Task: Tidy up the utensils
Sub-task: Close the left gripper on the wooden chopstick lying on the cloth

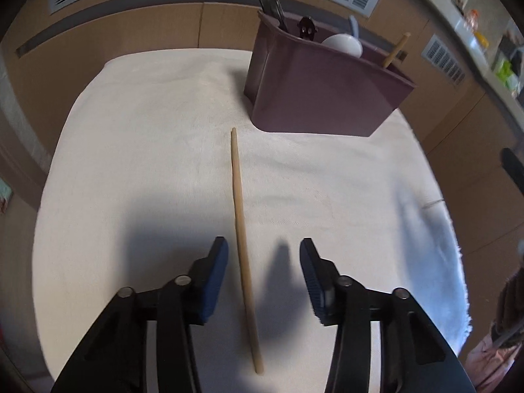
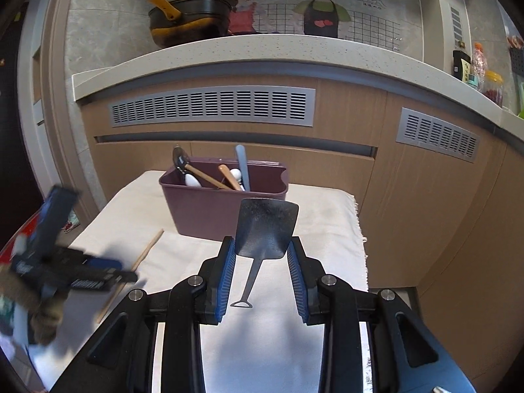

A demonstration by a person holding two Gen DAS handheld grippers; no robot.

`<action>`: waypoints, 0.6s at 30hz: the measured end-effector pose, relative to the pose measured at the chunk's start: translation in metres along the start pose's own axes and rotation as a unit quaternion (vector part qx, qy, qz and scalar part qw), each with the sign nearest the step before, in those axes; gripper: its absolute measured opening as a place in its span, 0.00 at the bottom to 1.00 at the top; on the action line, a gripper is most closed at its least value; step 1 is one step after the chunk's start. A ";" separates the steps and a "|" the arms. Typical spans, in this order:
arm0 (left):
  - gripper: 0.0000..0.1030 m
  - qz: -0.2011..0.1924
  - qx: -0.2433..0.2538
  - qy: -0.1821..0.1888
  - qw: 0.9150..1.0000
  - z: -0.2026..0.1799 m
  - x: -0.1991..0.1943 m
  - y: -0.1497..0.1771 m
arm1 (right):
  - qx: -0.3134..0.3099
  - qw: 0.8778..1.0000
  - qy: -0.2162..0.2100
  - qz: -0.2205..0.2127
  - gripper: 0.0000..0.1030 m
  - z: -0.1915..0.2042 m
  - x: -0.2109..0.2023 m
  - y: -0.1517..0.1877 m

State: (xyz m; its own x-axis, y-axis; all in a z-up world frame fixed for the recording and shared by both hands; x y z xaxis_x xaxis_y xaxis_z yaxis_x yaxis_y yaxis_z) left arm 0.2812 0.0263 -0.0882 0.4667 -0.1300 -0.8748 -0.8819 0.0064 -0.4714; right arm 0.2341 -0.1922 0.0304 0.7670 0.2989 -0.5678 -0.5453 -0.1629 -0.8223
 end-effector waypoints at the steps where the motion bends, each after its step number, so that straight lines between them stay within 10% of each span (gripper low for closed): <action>1: 0.38 0.010 0.012 -0.013 1.000 -0.002 0.006 -0.009 | 0.001 1.000 -0.004 0.001 0.29 0.001 0.000 0.001; 10: 0.17 0.074 0.085 -0.076 0.991 -0.020 0.048 -0.054 | 0.003 1.000 -0.015 0.005 0.29 0.002 0.002 0.008; 18: 0.09 -0.017 0.079 -0.060 0.995 -0.017 0.009 -0.017 | 0.005 1.000 -0.012 0.003 0.29 0.005 -0.008 0.009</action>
State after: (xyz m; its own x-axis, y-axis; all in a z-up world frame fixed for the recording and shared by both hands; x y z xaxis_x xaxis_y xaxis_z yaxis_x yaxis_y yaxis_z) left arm 0.2988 0.0082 -0.0863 0.5086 -0.0144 -0.8609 -0.8486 0.1609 -0.5040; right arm 0.2211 -0.1910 0.0282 0.7552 0.3212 -0.5714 -0.5531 -0.1554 -0.8185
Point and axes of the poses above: each gripper's, at about its wrist camera, not at the fingertips, and x roughly the way its jaws point, z to its left, y to its underside, the point moved 3 cm from there along x, roughly the way its jaws point, and after that the axes turned 7 degrees about -y, right-handed, at the moved point
